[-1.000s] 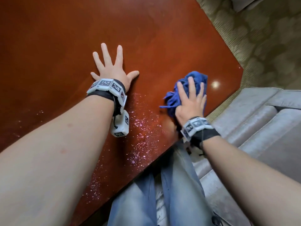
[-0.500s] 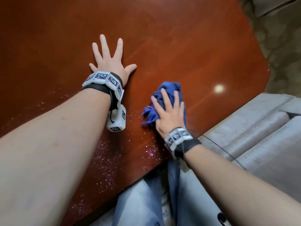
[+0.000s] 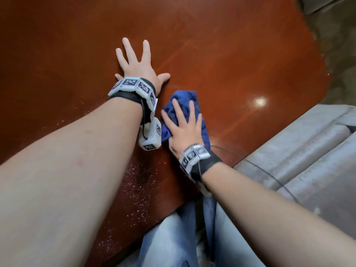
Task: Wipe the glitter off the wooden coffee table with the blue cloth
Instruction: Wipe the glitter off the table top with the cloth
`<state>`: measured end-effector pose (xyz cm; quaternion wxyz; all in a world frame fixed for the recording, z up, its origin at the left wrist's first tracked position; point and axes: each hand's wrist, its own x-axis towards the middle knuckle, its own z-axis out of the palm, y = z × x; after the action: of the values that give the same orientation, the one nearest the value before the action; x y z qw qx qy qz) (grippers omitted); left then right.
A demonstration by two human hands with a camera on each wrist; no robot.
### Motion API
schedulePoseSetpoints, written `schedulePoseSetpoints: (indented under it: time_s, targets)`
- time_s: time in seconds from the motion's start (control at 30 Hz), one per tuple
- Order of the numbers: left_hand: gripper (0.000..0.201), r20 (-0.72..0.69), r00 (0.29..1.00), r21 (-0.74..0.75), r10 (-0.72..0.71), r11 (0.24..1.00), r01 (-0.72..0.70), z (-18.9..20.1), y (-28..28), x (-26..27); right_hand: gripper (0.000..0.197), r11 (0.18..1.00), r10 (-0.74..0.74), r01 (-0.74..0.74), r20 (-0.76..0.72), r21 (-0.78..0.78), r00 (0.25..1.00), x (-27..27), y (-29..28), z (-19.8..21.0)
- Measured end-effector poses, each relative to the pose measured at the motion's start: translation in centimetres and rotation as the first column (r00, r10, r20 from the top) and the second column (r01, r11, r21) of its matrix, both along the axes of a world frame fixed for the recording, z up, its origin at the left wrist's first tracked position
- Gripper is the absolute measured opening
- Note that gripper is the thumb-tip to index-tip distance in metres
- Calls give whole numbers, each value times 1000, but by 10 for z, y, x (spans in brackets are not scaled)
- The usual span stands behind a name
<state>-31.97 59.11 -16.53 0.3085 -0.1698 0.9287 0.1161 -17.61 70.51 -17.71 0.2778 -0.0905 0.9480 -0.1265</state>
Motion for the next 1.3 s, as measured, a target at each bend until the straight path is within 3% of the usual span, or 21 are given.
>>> schedulePoseSetpoints:
  time_s: [0.07, 0.2, 0.33, 0.4, 0.5, 0.57, 0.63, 0.7, 0.8, 0.87, 0.97, 1.07, 1.13, 1.2, 1.3]
  targets:
    - [94, 0, 1000, -4, -3, 1000, 3, 0, 0, 1, 80, 998, 39, -44, 87, 45, 995, 12, 24, 4]
    - [94, 0, 1000, -5, -4, 1000, 4, -1, 1, 1, 81, 946, -307, 305, 4, 108, 952, -24, 94, 8]
    - [94, -15, 1000, -18, -10, 1000, 10, -2, 4, 1, 78, 890, -426, 432, -74, 142, 902, -94, 86, 2]
    - [94, -9, 1000, -18, -9, 1000, 9, -2, 3, 0, 78, 909, -401, 408, -90, 83, 912, -91, 51, -1]
    - [93, 5, 1000, -43, -27, 999, 27, -1, 2, -1, 77, 988, -157, 156, -36, -21, 987, -33, 11, 0]
    - [93, 24, 999, -64, -48, 997, 49, -1, 3, -1, 80, 998, -56, 57, 46, -16, 997, 0, 19, 3]
    - [91, 46, 997, -85, -62, 994, 65, 0, 1, -1, 81, 996, -93, 93, 86, 11, 992, 18, 46, 7]
    - [89, 67, 995, -98, -67, 992, 74, 1, 4, -1, 81, 971, -237, 233, 64, 56, 969, 19, 84, 12]
    - [91, 104, 994, -103, -28, 994, 39, 3, 24, -1, 79, 881, -464, 462, -14, 100, 886, -19, 148, 14]
    - [93, 117, 993, -94, -27, 995, 39, 5, 49, 6, 77, 841, -526, 528, -53, 113, 849, -52, 173, 9]
    - [90, 93, 995, -56, -32, 998, 38, 6, 85, 20, 75, 861, -488, 499, -117, 98, 865, -56, 154, 0]
    - [86, 81, 997, -52, -15, 998, 19, 4, 99, 27, 76, 973, -230, 230, -89, -1, 969, 5, 117, -3]
    - [87, 95, 995, -70, -18, 997, 24, 3, 99, 27, 82, 995, -99, 99, -38, -6, 994, 44, 125, 0]
    - [90, 108, 994, -89, -18, 996, 28, 4, 102, 26, 86, 993, -104, 102, 45, 52, 994, 55, 162, 2]
    - [93, 112, 993, -85, -24, 996, 33, 4, 121, 33, 85, 941, -332, 332, -12, 72, 943, 24, 222, 5]
